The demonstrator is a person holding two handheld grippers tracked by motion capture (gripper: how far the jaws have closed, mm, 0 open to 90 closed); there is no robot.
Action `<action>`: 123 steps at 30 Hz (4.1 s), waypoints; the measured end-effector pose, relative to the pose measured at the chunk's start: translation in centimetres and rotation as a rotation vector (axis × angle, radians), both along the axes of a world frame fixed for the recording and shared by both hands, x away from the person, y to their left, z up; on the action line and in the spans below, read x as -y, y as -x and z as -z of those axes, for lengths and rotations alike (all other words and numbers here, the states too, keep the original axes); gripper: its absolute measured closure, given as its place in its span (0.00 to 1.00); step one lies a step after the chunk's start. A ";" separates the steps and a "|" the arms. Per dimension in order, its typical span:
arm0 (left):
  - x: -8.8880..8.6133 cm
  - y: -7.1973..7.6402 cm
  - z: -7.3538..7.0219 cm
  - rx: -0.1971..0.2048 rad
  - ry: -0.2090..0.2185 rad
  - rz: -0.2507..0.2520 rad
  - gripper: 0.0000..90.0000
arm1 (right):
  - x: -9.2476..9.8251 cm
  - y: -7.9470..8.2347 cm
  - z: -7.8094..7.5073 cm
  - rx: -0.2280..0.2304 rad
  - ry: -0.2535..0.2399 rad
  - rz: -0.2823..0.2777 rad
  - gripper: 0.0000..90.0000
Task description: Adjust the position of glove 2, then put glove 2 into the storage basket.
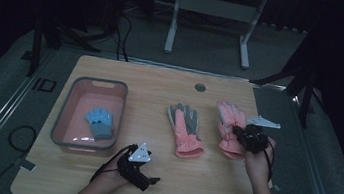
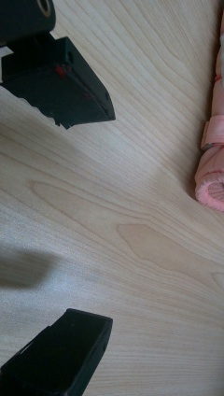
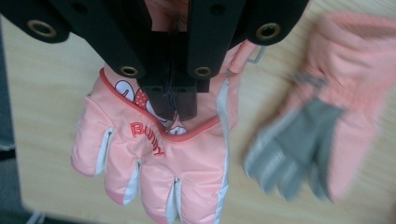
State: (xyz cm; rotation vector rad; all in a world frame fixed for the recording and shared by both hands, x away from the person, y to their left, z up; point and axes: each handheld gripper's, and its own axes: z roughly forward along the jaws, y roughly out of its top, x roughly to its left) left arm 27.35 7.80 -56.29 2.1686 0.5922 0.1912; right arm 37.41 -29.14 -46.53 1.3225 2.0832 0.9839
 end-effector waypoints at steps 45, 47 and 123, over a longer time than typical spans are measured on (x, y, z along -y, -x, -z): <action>0.1 0.1 -0.1 0.012 -0.004 0.013 0.04 | -13.9 0.5 -0.1 -0.026 0.022 -0.133 0.98; 0.1 0.1 -0.1 0.014 -0.003 0.013 0.04 | -14.2 0.3 0.9 -0.047 0.016 -0.128 0.98; 5.9 -10.2 -10.7 0.084 0.064 -0.244 0.58 | -7.5 -3.1 -1.0 -0.074 -0.066 -0.344 0.66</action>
